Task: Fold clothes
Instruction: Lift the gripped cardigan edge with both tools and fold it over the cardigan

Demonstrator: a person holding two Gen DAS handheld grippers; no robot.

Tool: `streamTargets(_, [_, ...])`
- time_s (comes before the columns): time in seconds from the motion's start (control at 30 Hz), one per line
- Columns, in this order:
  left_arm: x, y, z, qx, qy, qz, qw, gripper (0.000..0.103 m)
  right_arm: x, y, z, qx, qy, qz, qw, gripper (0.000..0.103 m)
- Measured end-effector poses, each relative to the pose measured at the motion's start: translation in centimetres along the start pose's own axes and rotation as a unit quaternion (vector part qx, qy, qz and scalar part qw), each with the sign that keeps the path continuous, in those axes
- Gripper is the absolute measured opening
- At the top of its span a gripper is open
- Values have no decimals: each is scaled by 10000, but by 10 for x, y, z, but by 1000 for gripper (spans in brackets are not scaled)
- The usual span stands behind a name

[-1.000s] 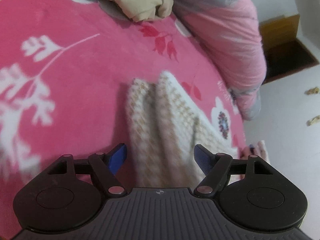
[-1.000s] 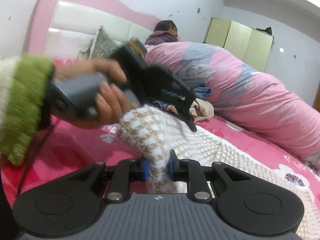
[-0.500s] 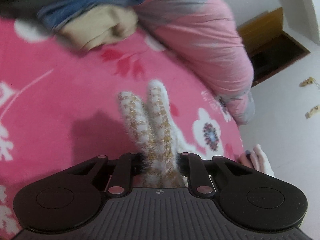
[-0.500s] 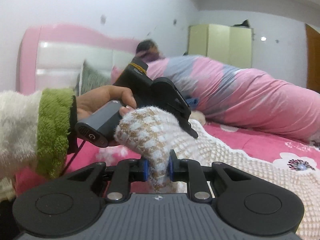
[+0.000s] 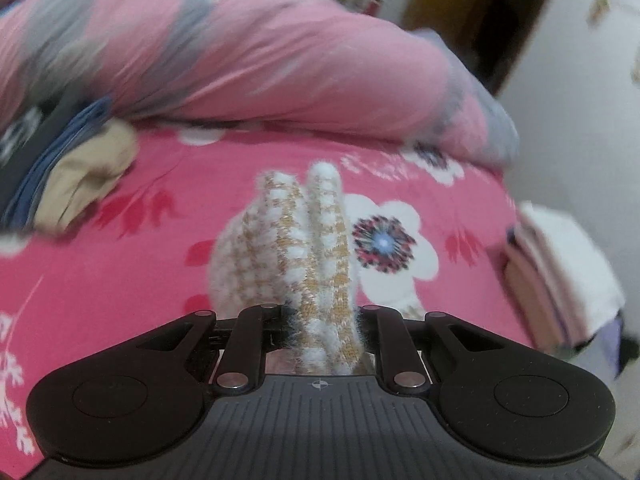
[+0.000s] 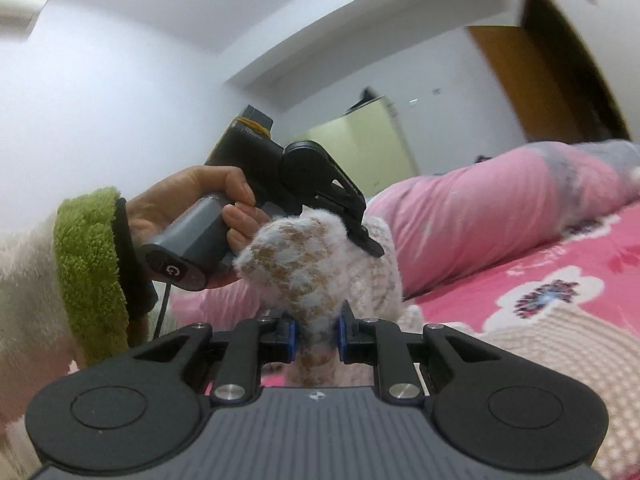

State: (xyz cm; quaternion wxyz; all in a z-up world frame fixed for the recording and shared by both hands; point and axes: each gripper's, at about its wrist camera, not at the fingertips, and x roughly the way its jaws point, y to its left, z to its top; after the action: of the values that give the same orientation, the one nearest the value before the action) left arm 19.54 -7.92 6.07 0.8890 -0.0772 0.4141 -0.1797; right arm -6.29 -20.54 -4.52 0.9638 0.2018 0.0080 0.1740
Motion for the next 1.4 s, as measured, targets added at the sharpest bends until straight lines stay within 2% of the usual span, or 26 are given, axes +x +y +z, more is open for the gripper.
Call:
streamTargets(0.07, [8, -34, 4, 314, 75, 82, 9994, 19, -13, -19, 4, 283, -151, -147, 9994, 20])
streamTargets(0.17, [25, -59, -5, 537, 165, -119, 9983, 33, -31, -51, 8, 709, -319, -400, 9962, 20])
streamTargets(0.33, [54, -101, -18, 908, 314, -453, 9943, 54, -56, -113, 0, 1736, -399, -778, 9809, 20])
streamTargets(0.43, [69, -124, -27, 1117, 393, -652, 9908, 55, -64, -148, -11, 2432, -321, -865, 9656, 20])
streamTargets(0.6, [47, -112, -40, 1203, 272, -922, 9881, 55, -68, -184, -37, 3456, -122, -932, 9337, 20])
streamTargets(0.63, [39, -110, -45, 1366, 177, -860, 9867, 55, -70, -189, -43, 3606, -88, -957, 9277, 20])
streamTargets(0.73, [16, -96, -68, 1902, -137, -533, 9802, 55, -75, -197, -48, 3769, -74, -1012, 9207, 20])
streamTargets(0.83, [-11, -73, -96, 2136, -465, -347, 9752, 55, -79, -195, -44, 3678, -93, -1026, 9242, 20])
streamTargets(1.0, [-52, -46, -162, 2199, -976, -400, 9698, 61, -80, -185, -38, 3536, 18, -1031, 9297, 20])
streamTargets(1.07, [-60, -43, -191, 2344, -1060, -375, 9656, 64, -76, -180, -35, 3481, 88, -1021, 9318, 20])
streamTargets(1.2, [-59, -49, -233, 2761, -954, -510, 9550, 69, -61, -168, -21, 3204, 238, -979, 9419, 20])
streamTargets(1.3, [-46, -61, -247, 2933, -1076, -259, 9496, 69, -49, -155, -8, 2953, 340, -920, 9504, 20])
streamTargets(1.4, [-30, -69, -250, 2872, -1278, 252, 9490, 69, -42, -135, 1, 2651, 412, -869, 9594, 20])
